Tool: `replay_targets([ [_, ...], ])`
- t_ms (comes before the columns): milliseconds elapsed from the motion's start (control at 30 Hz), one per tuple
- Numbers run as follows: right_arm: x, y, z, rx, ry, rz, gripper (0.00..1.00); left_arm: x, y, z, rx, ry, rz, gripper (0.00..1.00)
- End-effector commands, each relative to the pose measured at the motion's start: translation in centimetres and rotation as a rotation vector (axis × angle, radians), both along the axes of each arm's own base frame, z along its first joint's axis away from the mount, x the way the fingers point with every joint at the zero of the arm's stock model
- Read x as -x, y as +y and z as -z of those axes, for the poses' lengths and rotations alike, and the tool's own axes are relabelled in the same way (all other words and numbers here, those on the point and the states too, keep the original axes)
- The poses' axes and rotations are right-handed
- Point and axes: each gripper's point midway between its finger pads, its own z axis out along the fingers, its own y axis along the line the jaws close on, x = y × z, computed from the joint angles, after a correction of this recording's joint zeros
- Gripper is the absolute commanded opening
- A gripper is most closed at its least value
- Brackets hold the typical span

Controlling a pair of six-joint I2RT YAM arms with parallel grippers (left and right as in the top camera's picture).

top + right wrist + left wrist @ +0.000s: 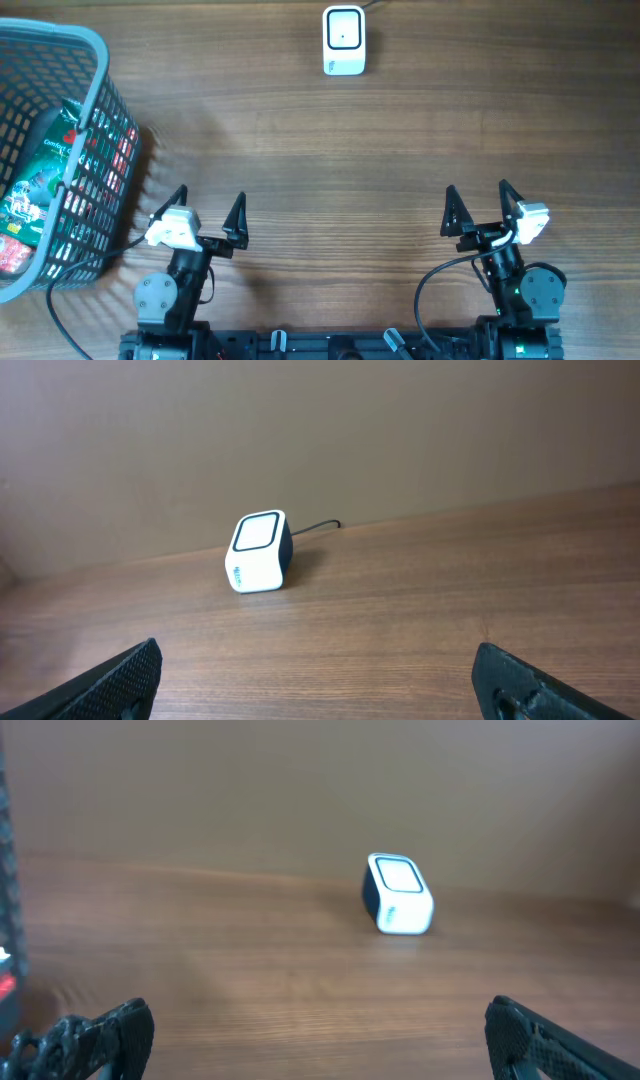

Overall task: Scan the item barcode
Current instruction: 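Reach the left gripper into the basket and grasp the green-lidded jar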

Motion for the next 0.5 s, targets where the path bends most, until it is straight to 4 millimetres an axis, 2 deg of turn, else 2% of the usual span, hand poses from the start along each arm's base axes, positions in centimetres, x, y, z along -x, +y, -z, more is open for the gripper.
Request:
replay_targets([
  [0, -0.1, -0.1, 0.0, -0.004, -0.001, 0.010, 1.00, 1.0, -0.7, -6.2, 0.216, 0.018, 0.039, 1.00],
  [100, -0.1, -0.1, 0.0, -0.005, -0.001, 0.010, 1.00, 1.1, -0.7, -11.2, 0.238, 0.099, 0.031, 1.00],
  [167, -0.1, -0.1, 0.0, -0.005, -0.001, 0.010, 0.99, 0.2, 0.1, -16.8, 0.223, 0.135, -0.021, 1.00],
  [200, -0.1, -0.1, 0.0, -0.005, -0.001, 0.010, 1.00, -0.5, 0.7, -18.8, 0.210, 0.192, -0.070, 1.00],
  [267, -0.1, -0.2, 0.0, -0.004, -0.001, 0.011, 0.99, -1.0, 0.0, -23.1, 0.165, 0.283, -0.034, 1.00],
  [300, -0.1, -0.1, 0.0, -0.005, -0.001, 0.010, 1.00, -0.5, -1.3, -23.4, 0.173, 0.373, 0.040, 1.00],
  [333, -0.1, -0.2, 0.0, -0.004, -0.001, 0.011, 1.00, -0.3, -1.5, -22.9, 0.172, 0.437, 0.042, 1.00],
  [400, -0.1, -0.1, 0.0, -0.005, -0.001, 0.010, 1.00, -2.3, -0.6, -21.9, 0.154, 0.487, -0.019, 1.00],
  [433, -0.1, -0.1, 0.0, -0.005, -0.001, 0.010, 1.00, -3.2, 1.1, -21.7, 0.182, 0.490, -0.126, 1.00],
  [467, -0.1, -0.1, 0.0, -0.004, -0.001, 0.010, 1.00, -3.6, 4.9, -21.5, 0.313, 0.498, -0.377, 1.00],
])
